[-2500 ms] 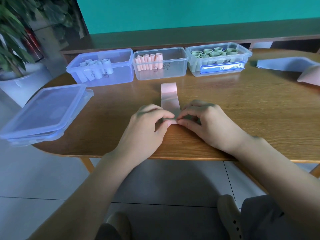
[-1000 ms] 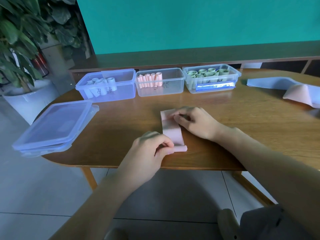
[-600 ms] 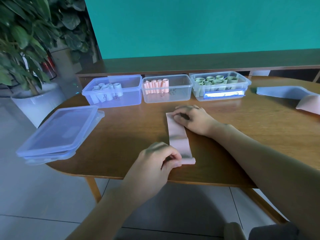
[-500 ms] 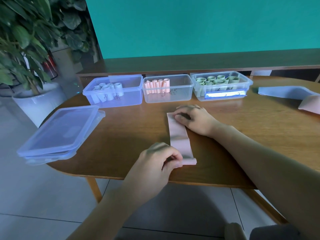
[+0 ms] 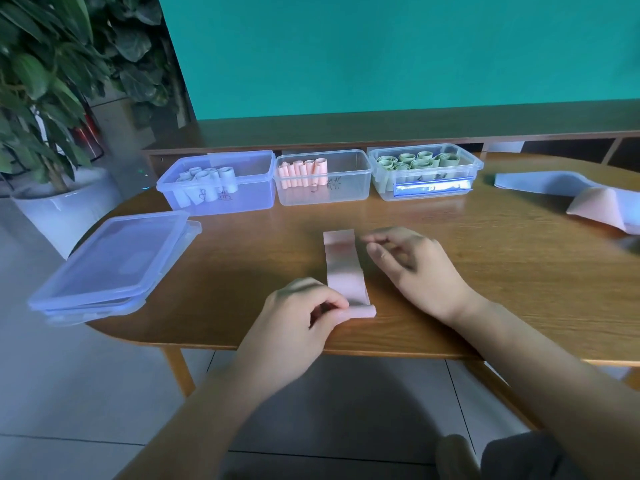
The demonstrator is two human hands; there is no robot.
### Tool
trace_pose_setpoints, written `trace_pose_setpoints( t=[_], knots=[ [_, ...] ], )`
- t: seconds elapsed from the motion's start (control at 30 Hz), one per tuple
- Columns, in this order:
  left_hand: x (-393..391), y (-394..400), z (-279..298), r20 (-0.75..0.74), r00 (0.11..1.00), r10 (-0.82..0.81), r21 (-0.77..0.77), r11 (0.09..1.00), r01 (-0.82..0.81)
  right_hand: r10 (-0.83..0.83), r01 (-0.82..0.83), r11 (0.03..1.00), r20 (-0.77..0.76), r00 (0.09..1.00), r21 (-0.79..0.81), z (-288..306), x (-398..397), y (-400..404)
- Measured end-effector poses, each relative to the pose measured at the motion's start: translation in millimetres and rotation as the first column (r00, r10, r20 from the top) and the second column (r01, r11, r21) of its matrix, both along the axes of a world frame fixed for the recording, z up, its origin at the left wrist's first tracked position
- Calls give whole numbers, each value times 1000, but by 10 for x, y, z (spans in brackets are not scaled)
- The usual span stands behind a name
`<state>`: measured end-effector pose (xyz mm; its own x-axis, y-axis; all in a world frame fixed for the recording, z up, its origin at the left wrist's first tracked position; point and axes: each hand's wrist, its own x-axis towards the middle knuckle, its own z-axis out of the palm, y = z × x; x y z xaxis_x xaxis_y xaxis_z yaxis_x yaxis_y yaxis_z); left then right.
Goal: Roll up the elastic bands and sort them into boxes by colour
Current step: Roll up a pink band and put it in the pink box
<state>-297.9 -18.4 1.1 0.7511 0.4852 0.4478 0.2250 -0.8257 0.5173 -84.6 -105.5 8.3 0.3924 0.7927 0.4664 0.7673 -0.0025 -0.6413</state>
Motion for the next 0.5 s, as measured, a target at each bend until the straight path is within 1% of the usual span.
trace_pose_setpoints(
  t=[0.13, 0.2, 0.3, 0.5],
  knots=[
    [2, -18, 19, 37, 999, 1, -36, 999, 1, 152, -152, 987, 18, 988, 49, 10, -194, -271],
    [7, -13, 16, 13, 1000, 12, -22, 1000, -12, 236, -235, 971, -15, 972, 38, 20, -236, -370],
    [10, -3, -4, -5, 999, 34, 4, 999, -34, 332, -333, 943, -44, 942, -21, 7, -228, -456],
    [36, -14, -21, -41, 997, 64, 54, 997, -62, 336, -332, 939, 42, 941, -89, -47, -185, -419]
  ],
)
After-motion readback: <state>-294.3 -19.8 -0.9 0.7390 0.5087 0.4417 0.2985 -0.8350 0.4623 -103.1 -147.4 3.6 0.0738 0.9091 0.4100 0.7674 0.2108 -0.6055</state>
